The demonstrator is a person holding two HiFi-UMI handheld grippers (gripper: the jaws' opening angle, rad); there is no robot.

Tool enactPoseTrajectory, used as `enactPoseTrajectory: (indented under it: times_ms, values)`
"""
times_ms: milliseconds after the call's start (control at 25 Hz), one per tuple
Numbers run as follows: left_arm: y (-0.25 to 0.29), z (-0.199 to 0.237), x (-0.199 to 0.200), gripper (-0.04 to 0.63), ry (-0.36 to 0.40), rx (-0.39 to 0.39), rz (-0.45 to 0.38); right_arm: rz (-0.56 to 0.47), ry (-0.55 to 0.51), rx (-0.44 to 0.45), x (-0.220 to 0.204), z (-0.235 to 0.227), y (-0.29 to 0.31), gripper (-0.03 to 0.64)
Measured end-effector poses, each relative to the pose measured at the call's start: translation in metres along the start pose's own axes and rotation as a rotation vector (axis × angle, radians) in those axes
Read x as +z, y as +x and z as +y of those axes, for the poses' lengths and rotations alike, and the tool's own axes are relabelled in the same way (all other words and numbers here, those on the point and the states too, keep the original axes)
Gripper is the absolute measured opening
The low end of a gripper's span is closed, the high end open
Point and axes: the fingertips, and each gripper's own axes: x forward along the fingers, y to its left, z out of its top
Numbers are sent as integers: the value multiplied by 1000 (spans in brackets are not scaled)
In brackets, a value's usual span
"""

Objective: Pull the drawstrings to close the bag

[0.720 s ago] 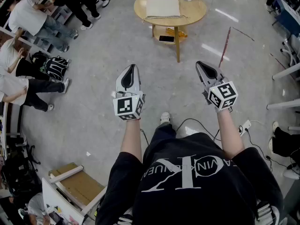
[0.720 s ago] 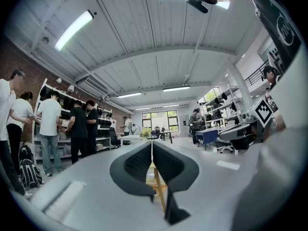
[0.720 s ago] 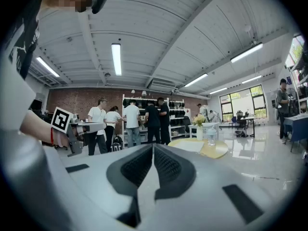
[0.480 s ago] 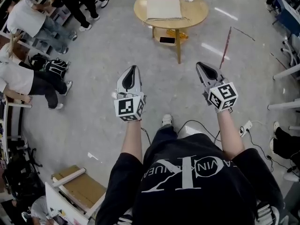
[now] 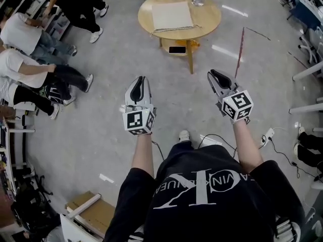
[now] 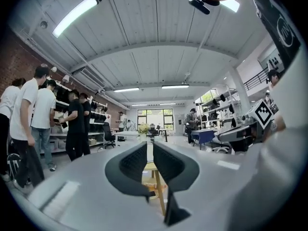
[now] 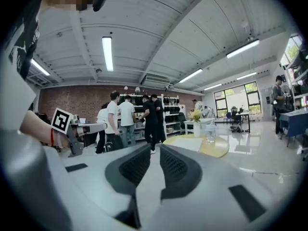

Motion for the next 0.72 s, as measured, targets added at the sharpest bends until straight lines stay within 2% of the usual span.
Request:
enactPoseTrajectory:
  times_ms: [120, 160, 240, 280, 440, 720]
  values:
    - [18, 7, 0, 26, -13, -47, -11, -3, 7, -17, 3, -6, 15, 26]
    - [24, 9, 0, 47, -18, -67, -15, -6, 10, -25, 4, -8, 19, 35]
    - [34, 12, -1, 147, -30, -105, -19, -14, 24, -43, 5, -13, 27, 106]
    - [38, 15, -2, 159, -33, -116, -20, -21, 31, -53, 5, -16, 30, 110]
    - [56, 33, -4, 191, -63, -110, -28, -33, 51, -83, 9, -28, 43, 133]
    - [79, 36, -17, 210, -85, -134, 0, -6, 73, -110, 3, -49, 53, 167]
